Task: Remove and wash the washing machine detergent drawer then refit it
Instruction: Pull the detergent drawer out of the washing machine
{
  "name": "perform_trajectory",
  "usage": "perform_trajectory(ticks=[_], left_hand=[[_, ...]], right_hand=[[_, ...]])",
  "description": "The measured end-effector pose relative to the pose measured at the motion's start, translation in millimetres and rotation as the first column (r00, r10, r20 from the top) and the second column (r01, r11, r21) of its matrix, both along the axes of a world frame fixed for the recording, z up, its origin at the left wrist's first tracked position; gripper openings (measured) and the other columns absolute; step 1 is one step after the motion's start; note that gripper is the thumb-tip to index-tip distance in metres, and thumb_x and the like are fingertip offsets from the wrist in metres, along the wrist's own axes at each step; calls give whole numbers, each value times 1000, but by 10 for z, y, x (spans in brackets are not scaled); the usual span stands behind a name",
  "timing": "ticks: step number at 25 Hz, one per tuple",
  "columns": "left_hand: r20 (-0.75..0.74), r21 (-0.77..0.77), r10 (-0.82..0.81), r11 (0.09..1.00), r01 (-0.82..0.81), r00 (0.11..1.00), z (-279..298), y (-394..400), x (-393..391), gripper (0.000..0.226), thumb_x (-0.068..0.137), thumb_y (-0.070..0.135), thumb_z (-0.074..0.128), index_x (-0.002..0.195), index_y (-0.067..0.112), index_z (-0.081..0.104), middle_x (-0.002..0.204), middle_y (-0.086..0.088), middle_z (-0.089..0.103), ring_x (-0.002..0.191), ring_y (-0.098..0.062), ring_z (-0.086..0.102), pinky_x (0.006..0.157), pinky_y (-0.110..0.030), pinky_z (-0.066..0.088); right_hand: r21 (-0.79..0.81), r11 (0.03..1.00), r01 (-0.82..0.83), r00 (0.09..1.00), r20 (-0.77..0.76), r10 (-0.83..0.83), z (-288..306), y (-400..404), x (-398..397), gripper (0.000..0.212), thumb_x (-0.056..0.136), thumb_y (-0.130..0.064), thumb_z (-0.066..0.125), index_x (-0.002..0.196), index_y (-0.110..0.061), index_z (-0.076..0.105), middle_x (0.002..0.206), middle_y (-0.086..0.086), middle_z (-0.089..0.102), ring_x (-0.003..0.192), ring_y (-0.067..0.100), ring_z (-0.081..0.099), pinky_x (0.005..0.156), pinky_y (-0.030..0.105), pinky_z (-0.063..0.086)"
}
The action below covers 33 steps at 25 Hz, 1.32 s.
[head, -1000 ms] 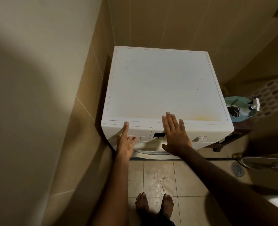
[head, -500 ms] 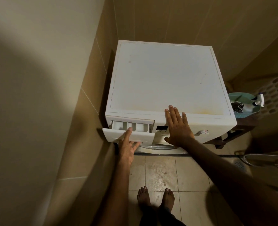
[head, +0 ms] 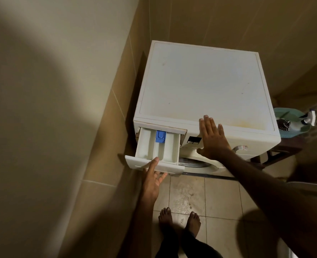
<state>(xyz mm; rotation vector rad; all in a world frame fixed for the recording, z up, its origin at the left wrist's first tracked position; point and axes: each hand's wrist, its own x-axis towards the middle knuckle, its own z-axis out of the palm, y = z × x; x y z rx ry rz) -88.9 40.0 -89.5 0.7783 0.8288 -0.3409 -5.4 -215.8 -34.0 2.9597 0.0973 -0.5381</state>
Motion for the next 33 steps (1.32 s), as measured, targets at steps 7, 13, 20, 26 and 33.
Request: perform_trajectory(ticks=[7,13,20,26,33], left_hand=[[-1,-18,-1,1000,1,1000,4,9,1,89,75,30,81,153,16,41,136,-20,64,128,-39,62,97,-54,58],[-22,49,-102,994,103,995,-129,81,43,97,68,62,79,149,17,50,139,-20,64,124,-36,67,103,-51,57],[-23,78,-158,984,160,987,-209,139,69,70,86,47,79,143,17,53,130,-19,69,106,-33,77,84,-46,64],[-66,90,-137,986,143,988,-197,103,73,42,93,34,74,130,20,60,129,-20,68,111,-39,73,82,-48,65],[-42,91,-188,977,191,981,-191,244,-225,48,97,36,69,139,18,56,134,-19,67,114,-38,73,91,-52,62]], right_hand=[[304,934,-187,918,394,56,73,513,-153,50,92,-16,68,139,-7,58,130,19,62,118,43,59,89,51,51],[323,941,-103,992,-33,120,-127,1088,19,65,108,-55,35,164,-23,22,149,13,54,141,35,44,99,46,50],[199,979,-55,987,-135,83,-367,1245,180,72,107,-63,27,166,-27,11,145,14,60,146,41,39,109,55,44],[154,984,-86,987,-124,105,-345,1261,237,64,109,-57,29,165,-29,17,148,15,57,141,41,47,113,54,39],[184,981,-64,977,-190,99,-298,1331,-58,65,109,-56,29,166,-31,8,135,16,65,145,42,42,111,52,41]])
